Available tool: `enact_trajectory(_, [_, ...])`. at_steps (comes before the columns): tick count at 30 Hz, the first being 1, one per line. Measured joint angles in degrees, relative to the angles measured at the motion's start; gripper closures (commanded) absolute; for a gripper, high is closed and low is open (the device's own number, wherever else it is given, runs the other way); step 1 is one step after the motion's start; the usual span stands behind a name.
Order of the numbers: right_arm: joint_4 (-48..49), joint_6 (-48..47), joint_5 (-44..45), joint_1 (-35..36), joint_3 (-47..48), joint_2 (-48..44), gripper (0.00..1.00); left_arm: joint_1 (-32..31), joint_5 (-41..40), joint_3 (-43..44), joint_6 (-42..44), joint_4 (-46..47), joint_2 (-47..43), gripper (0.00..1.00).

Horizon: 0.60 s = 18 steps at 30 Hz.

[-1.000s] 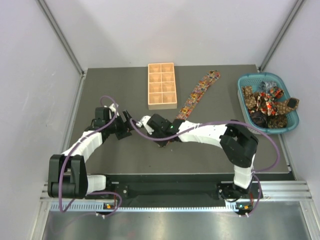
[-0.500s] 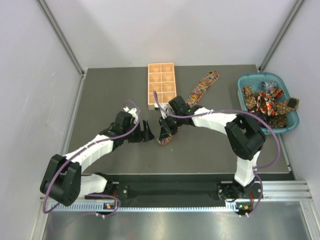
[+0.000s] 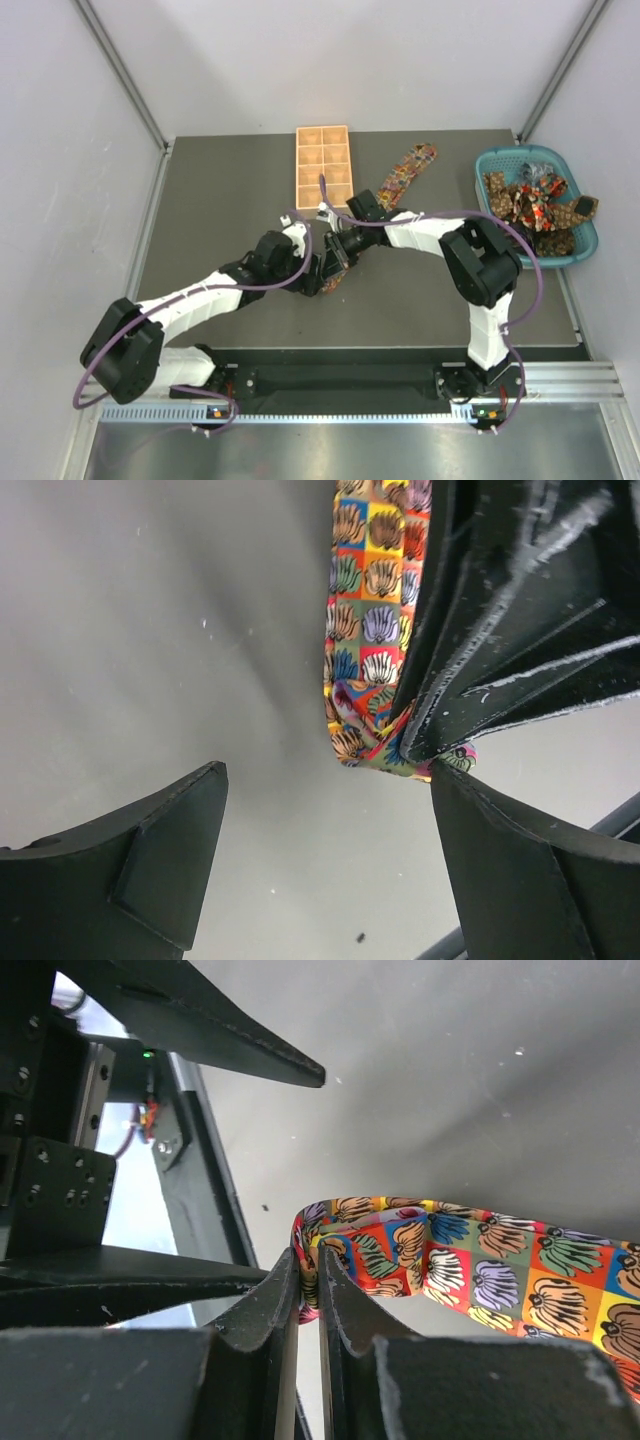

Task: Roll the ties
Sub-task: Roll the tie

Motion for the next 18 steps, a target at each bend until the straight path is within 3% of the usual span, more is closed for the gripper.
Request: enact_trajectory(18, [2.25, 3.39, -8.20, -2.78, 0.00, 3.78, 1.00, -8.41, -1.27, 4.00, 12.85, 2.95, 6.14, 0.14])
